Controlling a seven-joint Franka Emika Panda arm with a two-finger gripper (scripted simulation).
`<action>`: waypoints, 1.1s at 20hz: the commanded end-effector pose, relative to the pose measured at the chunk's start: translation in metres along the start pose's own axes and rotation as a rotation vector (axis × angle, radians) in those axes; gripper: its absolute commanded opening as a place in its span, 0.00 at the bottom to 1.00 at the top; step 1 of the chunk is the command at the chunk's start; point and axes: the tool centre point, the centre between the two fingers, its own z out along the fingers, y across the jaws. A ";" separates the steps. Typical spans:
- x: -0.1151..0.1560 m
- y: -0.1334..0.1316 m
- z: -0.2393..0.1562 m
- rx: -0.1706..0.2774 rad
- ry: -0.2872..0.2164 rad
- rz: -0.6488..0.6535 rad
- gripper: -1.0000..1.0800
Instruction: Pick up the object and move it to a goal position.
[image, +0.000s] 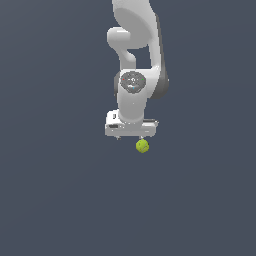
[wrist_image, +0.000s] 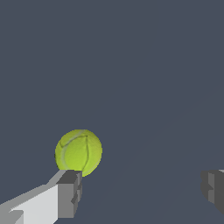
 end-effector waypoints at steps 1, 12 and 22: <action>-0.002 -0.015 0.009 0.003 0.011 0.010 0.96; -0.015 -0.063 0.040 0.019 0.050 0.051 0.96; -0.016 -0.067 0.050 0.020 0.051 0.052 0.96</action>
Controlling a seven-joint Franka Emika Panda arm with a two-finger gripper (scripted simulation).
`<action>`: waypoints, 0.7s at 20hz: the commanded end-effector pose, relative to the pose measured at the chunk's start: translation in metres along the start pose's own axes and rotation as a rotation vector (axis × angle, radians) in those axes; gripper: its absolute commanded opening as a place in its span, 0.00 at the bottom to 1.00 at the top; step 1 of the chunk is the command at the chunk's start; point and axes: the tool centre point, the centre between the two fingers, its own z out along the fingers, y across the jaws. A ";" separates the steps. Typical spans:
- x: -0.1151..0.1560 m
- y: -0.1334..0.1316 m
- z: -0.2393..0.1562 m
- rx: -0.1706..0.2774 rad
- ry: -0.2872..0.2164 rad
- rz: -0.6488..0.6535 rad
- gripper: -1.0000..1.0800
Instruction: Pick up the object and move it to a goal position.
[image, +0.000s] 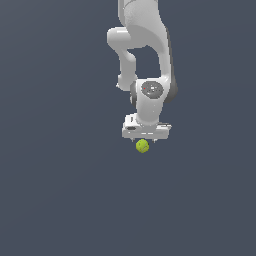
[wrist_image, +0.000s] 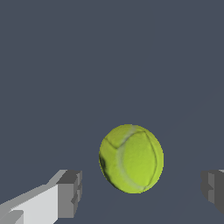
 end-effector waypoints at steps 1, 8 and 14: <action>-0.001 0.000 0.007 0.000 -0.001 0.001 0.96; -0.002 0.000 0.039 0.000 0.001 0.002 0.96; -0.001 -0.001 0.046 0.000 0.001 0.002 0.00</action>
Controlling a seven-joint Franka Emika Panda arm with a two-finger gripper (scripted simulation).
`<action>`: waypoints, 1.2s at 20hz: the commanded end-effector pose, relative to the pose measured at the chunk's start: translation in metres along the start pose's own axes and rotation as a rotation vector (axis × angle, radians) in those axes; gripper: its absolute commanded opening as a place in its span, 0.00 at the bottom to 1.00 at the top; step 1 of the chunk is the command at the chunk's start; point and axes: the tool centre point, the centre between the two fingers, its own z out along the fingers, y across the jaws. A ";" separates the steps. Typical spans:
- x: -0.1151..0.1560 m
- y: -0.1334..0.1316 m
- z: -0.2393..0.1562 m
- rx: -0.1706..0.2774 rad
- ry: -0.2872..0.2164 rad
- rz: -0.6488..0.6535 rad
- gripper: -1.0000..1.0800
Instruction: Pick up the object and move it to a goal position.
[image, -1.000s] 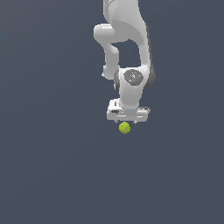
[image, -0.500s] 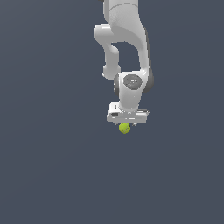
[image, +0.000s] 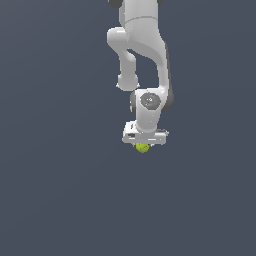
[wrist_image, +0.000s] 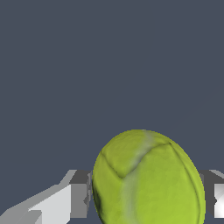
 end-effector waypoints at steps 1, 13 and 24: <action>0.000 0.000 0.001 0.000 0.001 0.000 0.00; 0.002 0.001 -0.002 0.000 0.001 0.000 0.00; 0.025 0.026 -0.050 0.001 0.001 0.000 0.00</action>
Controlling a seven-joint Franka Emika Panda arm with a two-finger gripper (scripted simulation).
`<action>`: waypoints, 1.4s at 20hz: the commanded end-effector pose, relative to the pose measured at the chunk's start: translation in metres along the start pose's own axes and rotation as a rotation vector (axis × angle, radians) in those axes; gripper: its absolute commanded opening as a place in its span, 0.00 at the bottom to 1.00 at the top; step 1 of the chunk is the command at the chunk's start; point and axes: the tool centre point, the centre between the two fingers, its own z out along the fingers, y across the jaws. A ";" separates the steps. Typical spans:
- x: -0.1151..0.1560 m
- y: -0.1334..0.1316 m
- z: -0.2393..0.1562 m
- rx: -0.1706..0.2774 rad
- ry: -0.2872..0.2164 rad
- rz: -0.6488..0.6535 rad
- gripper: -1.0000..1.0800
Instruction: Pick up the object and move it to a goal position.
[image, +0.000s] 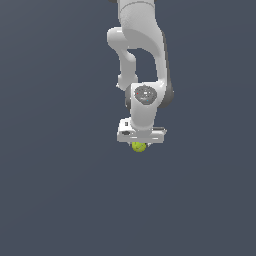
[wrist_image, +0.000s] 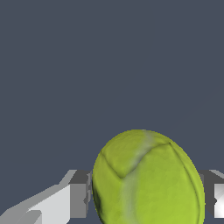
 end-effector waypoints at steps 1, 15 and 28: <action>0.009 0.009 -0.018 0.001 0.002 0.000 0.00; 0.070 0.071 -0.138 0.001 0.002 0.000 0.00; 0.114 0.113 -0.217 0.001 0.002 0.000 0.00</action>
